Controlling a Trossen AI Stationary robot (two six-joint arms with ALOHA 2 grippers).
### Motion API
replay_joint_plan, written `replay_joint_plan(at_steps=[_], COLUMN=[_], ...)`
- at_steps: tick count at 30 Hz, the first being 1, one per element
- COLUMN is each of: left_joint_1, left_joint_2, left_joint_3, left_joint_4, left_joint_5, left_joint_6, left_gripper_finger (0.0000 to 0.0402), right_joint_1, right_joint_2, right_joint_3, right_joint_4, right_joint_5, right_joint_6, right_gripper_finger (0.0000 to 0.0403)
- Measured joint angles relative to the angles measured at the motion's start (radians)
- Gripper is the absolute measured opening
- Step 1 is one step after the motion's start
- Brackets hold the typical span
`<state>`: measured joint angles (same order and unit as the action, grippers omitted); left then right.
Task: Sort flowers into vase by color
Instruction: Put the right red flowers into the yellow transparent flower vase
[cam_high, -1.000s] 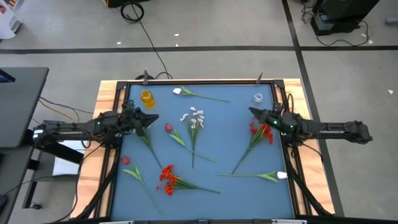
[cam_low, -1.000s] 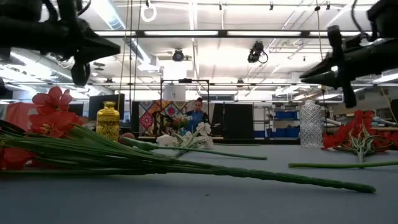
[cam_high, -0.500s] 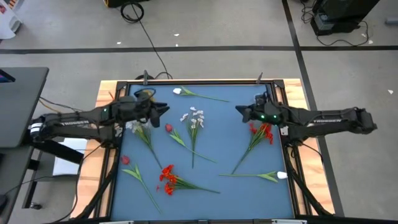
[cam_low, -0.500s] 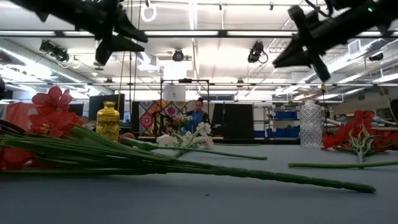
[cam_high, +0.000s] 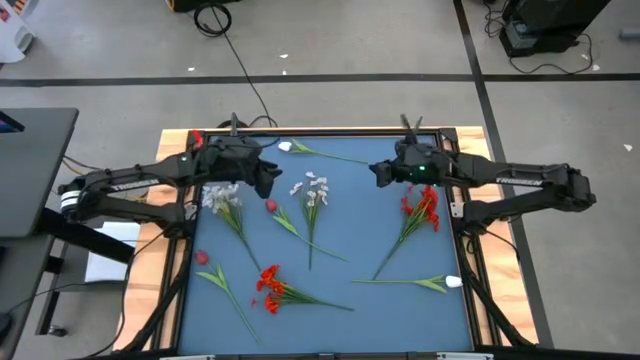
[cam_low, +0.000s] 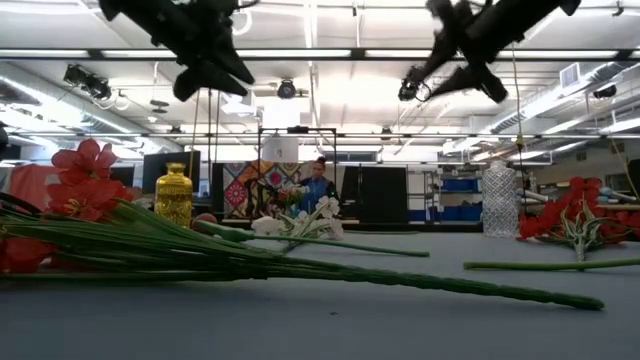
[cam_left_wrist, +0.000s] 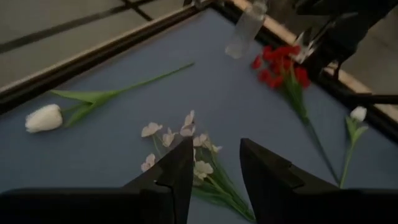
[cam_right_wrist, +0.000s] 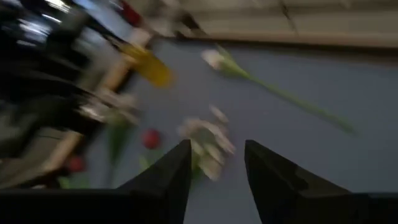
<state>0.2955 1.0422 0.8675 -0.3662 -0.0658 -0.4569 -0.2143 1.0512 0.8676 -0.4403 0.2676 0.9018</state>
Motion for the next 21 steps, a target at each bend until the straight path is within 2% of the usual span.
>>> replay_joint_plan(at_steps=[5,8,12,17,21], left_joint_1=[0.000,-0.007,-0.014,-0.014,-0.014], left_joint_2=[0.091,0.127,0.157,0.170,0.170], left_joint_3=[0.012,0.012,0.012,0.012,0.012], left_joint_4=[-0.007,-0.003,-0.005,-0.022,-0.029], left_joint_5=[0.000,0.000,0.000,0.000,0.000], left_joint_6=[-0.068,-0.077,-0.075,-0.073,-0.038], left_gripper_finger=[0.0138,0.0138,0.0138,0.0138,0.0138], right_joint_1=[-0.039,-0.046,-0.030,0.044,0.120], right_joint_2=[0.058,0.079,0.119,0.152,0.167], right_joint_3=[0.043,0.047,0.045,0.003,-0.034], right_joint_4=[-0.290,-0.439,-0.603,-0.605,-0.578], right_joint_5=[-0.078,-0.147,-0.184,-0.284,-0.296], right_joint_6=[0.173,0.264,0.376,0.521,0.628], right_gripper_finger=[0.0156,0.0154,0.0154,0.0154,0.0154])
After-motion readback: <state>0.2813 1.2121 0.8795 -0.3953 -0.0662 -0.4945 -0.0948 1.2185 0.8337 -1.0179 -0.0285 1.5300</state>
